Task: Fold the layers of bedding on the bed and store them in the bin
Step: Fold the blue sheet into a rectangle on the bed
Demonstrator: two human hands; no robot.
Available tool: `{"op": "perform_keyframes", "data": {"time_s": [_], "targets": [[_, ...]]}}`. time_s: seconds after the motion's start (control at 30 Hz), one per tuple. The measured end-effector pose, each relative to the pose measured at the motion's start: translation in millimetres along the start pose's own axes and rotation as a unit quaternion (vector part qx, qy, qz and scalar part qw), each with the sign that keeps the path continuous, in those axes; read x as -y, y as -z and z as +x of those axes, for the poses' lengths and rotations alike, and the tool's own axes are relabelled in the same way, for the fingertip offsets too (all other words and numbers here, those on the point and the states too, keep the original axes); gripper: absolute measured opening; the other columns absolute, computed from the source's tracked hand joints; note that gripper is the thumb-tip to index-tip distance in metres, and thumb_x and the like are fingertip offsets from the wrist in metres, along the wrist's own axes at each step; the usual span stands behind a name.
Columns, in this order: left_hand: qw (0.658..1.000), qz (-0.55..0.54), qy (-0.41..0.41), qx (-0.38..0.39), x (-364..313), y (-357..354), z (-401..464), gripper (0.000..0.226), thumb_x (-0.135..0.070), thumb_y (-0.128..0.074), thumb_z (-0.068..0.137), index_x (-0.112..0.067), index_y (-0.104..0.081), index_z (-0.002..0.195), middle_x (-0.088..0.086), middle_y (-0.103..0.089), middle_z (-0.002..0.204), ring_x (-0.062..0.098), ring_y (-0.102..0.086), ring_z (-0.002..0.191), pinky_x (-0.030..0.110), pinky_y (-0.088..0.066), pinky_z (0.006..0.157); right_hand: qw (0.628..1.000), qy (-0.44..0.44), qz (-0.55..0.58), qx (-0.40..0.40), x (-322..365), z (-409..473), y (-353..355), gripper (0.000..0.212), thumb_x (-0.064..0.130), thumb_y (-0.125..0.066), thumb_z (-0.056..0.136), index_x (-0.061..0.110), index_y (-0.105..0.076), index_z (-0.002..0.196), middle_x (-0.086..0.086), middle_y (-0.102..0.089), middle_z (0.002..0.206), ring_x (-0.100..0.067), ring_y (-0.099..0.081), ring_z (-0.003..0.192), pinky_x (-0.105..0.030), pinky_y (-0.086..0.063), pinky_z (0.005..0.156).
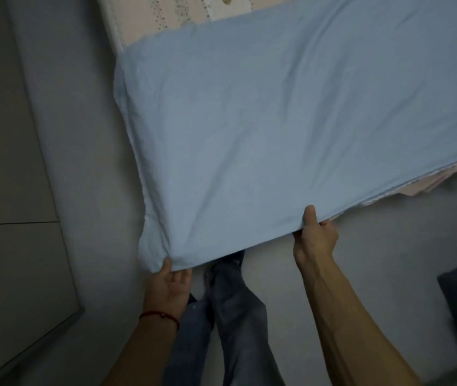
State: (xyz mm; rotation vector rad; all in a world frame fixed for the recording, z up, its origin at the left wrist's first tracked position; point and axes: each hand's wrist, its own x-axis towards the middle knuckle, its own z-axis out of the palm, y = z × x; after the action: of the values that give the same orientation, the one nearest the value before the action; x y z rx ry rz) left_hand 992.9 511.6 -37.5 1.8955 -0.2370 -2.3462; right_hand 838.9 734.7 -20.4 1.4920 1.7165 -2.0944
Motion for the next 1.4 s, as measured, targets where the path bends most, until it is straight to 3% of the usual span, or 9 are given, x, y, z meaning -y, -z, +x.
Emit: {"op": "perform_keyframes", "data": {"time_s": [0.2,0.27,0.4,0.53,0.63,0.9,1.07,1.27,1.4], "targets": [[0.996,0.037,0.064,-0.059,6.1,9.8,35.4,0.018,-0.013,-0.051,0.104,-0.021,-0.062,0.117,0.010,-0.061,0.134,0.006,-0.061,0.101,0.021,-0.052,0.097,0.998,-0.056,-0.023,-0.005,-20.3,10.3,11.1,0.014,0.007,-0.069,0.096,0.005,-0.069,0.110,-0.014,-0.072,0.118,-0.029,-0.070,0.106,-0.049,-0.059,0.094],[0.956,0.280,0.074,-0.052,-3.4,4.2,38.3,0.024,-0.015,-0.048,0.105,-0.034,-0.061,0.097,0.019,-0.063,0.129,-0.006,-0.057,0.099,0.012,-0.027,0.114,0.994,-0.104,-0.040,0.015,-31.9,8.7,9.6,0.022,0.010,-0.071,0.095,0.001,-0.067,0.114,-0.016,-0.071,0.117,-0.029,-0.070,0.100,-0.043,-0.063,0.081],[0.884,0.410,-0.105,-0.196,-38.2,-22.3,35.9,0.014,-0.012,-0.063,0.082,-0.002,-0.061,0.091,0.018,-0.063,0.086,0.035,-0.064,0.079,0.047,-0.057,0.083,0.982,-0.166,-0.070,0.051,-57.3,-12.5,0.3,0.029,0.034,-0.076,0.091,0.008,-0.067,0.101,-0.010,-0.073,0.105,-0.027,-0.071,0.096,-0.034,-0.063,0.069],[0.645,0.683,-0.322,-0.117,-59.1,-91.0,9.9,0.047,-0.020,-0.068,0.076,-0.011,-0.054,0.120,0.015,-0.059,0.117,0.036,-0.061,0.102,0.045,-0.052,0.094,0.981,-0.193,0.000,0.007,-69.4,-34.9,-15.5,0.029,0.032,-0.076,0.091,0.005,-0.067,0.097,-0.008,-0.073,0.095,-0.022,-0.069,0.081,-0.032,-0.060,0.070],[0.527,0.756,-0.386,-0.034,-61.9,-148.6,-2.4,0.043,-0.006,-0.065,0.084,-0.007,-0.053,0.125,0.016,-0.049,0.127,0.031,-0.057,0.095,0.039,-0.048,0.092,0.985,-0.168,0.019,-0.032,-66.5,-49.1,-21.1,0.036,0.027,-0.077,0.090,0.003,-0.065,0.114,-0.006,-0.072,0.105,-0.018,-0.069,0.088,-0.026,-0.057,0.069],[0.330,0.863,-0.382,0.019,-103.0,-259.1,28.1,0.051,-0.007,-0.072,0.081,-0.002,-0.054,0.129,0.026,-0.052,0.131,0.041,-0.056,0.110,0.045,-0.047,0.097,0.984,-0.155,-0.010,0.086,-93.9,-74.2,-29.1,0.108,0.077,-0.088,0.037,0.018,-0.063,0.124,0.006,-0.070,0.117,-0.016,-0.069,0.104,-0.029,-0.057,0.088],[0.254,0.886,-0.387,0.038,-144.4,-337.0,59.5,0.066,-0.010,-0.073,0.084,-0.001,-0.046,0.143,0.027,-0.042,0.146,0.045,-0.045,0.131,0.050,-0.038,0.111,0.977,-0.187,0.006,0.104,-89.4,-79.0,-23.1,0.070,0.036,-0.097,0.063,0.012,-0.067,0.121,-0.009,-0.071,0.124,-0.029,-0.067,0.113,-0.053,-0.053,0.101],[0.195,0.905,-0.376,0.035,-195.5,-423.7,98.9,0.077,-0.019,-0.069,0.084,-0.010,-0.030,0.150,0.026,-0.029,0.152,0.049,-0.033,0.136,0.054,-0.031,0.115,0.980,-0.180,-0.081,0.036,-120.6,-111.3,-46.9,0.051,0.037,-0.088,0.077,0.008,-0.070,0.115,-0.003,-0.072,0.106,-0.015,-0.068,0.087,-0.032,-0.059,0.078],[0.204,0.919,-0.330,0.072,-221.6,-448.4,109.7,0.076,-0.031,-0.071,0.079,-0.005,-0.039,0.142,0.028,-0.049,0.137,0.049,-0.049,0.123,0.054,-0.045,0.103,0.982,-0.135,-0.125,-0.040,-141.2,-147.3,-62.3,0.082,0.070,-0.087,0.056,0.011,-0.073,0.111,-0.003,-0.075,0.099,-0.017,-0.071,0.089,-0.046,-0.060,0.085]]}}
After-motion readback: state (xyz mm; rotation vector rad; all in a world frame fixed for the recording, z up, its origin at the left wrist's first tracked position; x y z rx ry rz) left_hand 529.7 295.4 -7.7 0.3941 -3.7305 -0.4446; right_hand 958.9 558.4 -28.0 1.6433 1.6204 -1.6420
